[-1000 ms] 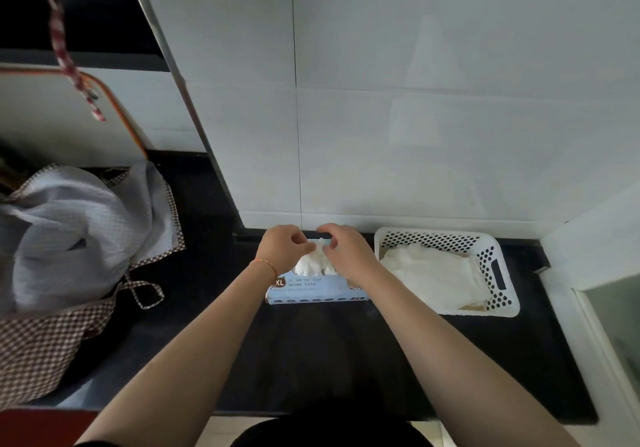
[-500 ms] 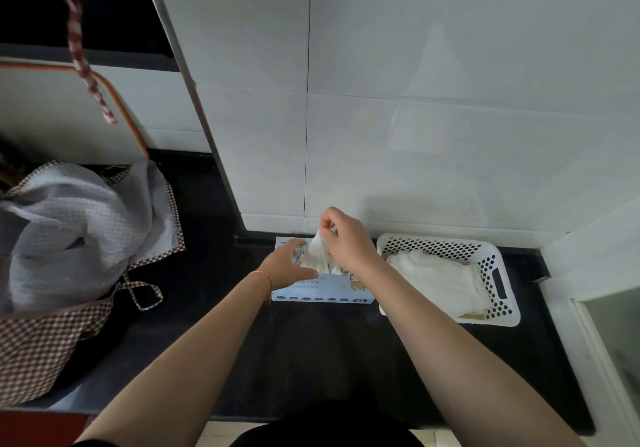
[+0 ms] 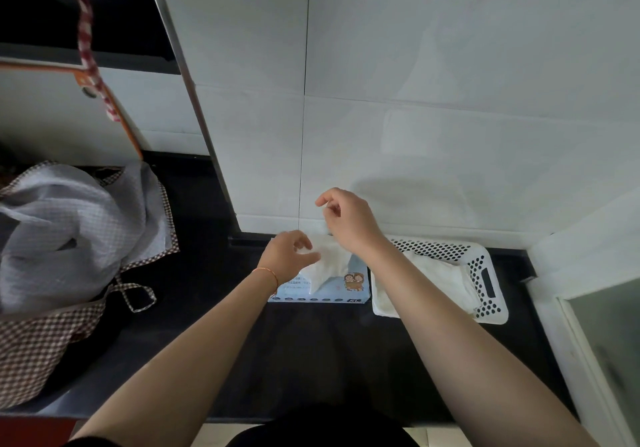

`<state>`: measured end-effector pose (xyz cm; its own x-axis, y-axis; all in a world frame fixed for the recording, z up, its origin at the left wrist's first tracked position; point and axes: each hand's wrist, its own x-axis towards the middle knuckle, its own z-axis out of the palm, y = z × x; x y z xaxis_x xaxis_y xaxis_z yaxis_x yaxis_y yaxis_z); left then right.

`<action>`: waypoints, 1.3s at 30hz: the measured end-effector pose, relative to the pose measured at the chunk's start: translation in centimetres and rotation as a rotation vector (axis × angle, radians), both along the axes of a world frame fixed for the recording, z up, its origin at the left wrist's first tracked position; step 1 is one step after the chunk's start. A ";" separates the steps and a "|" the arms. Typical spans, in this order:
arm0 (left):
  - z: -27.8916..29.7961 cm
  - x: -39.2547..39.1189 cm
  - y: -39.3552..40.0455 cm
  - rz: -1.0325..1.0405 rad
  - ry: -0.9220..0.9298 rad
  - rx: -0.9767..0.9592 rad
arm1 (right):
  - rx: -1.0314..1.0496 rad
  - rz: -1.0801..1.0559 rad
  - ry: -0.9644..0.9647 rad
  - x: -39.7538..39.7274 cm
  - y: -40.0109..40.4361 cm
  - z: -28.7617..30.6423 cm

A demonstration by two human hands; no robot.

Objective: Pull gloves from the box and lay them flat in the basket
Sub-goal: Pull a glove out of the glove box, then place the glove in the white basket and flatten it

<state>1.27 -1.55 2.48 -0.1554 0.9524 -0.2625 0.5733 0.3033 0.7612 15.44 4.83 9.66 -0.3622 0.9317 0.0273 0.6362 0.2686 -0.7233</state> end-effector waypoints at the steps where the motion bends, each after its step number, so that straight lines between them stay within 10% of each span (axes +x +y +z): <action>1: 0.0 0.0 0.1 0.004 0.039 -0.024 | -0.005 0.002 -0.004 0.0 -0.1 0.0; 13: 0.0 -0.8 0.2 0.031 0.236 -0.132 | -0.207 -0.067 -0.158 2.8 -2.2 -4.3; 27: 12.1 0.0 2.4 0.170 -0.364 0.246 | 0.026 0.022 0.124 0.2 -3.2 2.2; 31: 11.7 -0.3 2.5 0.214 -0.305 0.140 | -0.162 -0.011 0.198 0.9 -3.4 3.5; 35: 10.1 -1.0 1.3 0.049 -0.751 -0.158 | -0.358 -0.146 0.293 2.2 -3.3 2.8; 39: 8.3 -0.8 0.2 -0.209 -0.746 -0.192 | -0.594 -0.288 0.365 2.9 -3.3 2.3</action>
<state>0.47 -1.33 10.77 0.3022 0.8702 -0.3890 -0.0075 0.4103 0.9119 18.38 1.55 11.92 -0.1658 0.8838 -0.4374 0.3146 -0.3730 -0.8729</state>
